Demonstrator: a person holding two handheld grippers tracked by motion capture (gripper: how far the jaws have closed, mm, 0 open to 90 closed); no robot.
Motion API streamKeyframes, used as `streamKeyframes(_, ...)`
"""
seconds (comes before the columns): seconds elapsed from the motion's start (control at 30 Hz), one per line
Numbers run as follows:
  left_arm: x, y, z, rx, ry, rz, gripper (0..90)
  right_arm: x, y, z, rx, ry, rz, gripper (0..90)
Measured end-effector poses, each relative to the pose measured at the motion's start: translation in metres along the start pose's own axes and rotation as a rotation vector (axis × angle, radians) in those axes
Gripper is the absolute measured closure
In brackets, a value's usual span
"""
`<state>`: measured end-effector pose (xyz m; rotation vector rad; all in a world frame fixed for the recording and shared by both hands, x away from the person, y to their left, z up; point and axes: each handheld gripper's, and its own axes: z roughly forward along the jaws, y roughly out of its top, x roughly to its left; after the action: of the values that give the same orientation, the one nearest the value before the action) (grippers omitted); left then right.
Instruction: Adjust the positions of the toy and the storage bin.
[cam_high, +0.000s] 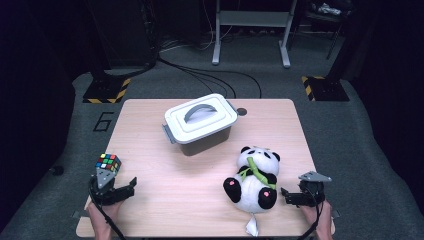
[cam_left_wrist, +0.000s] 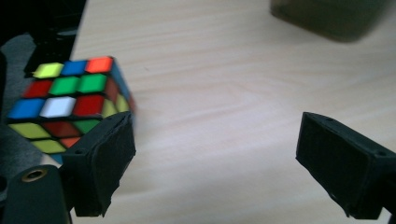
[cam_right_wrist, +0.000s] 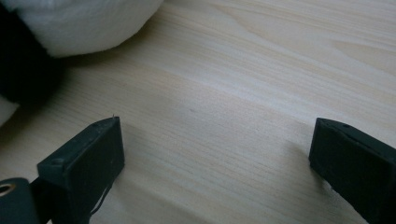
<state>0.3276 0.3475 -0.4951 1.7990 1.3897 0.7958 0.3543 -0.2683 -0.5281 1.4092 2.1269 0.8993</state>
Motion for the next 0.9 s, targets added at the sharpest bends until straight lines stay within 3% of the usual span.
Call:
streamKeyframes(0.07,-0.010,-0.005,0.003,0.009,-0.029,0.014,11.1,0.000,0.000,-0.002,-0.003,0.010,0.004,5.6)
streamKeyframes(0.17,-0.022,-0.012,0.009,0.037,-0.064,0.039,10.4,-0.003,0.001,-0.010,-0.051,0.072,0.045,5.2)
streamKeyframes(0.4,-0.036,-0.018,0.020,0.075,-0.109,0.045,8.1,0.019,0.010,-0.027,-0.077,0.154,-0.061,2.1)
streamKeyframes(0.57,-0.037,-0.018,0.024,0.087,-0.117,0.037,6.8,0.028,0.011,-0.027,-0.077,0.201,-0.049,1.9)
streamKeyframes(0.8,-0.037,-0.019,0.027,0.108,-0.127,0.034,5.1,0.042,0.012,-0.023,-0.063,0.220,-0.016,0.0)
streamKeyframes(0.9,-0.038,-0.018,0.027,0.110,-0.131,0.030,4.8,0.049,0.012,-0.023,-0.084,0.183,0.000,0.0)
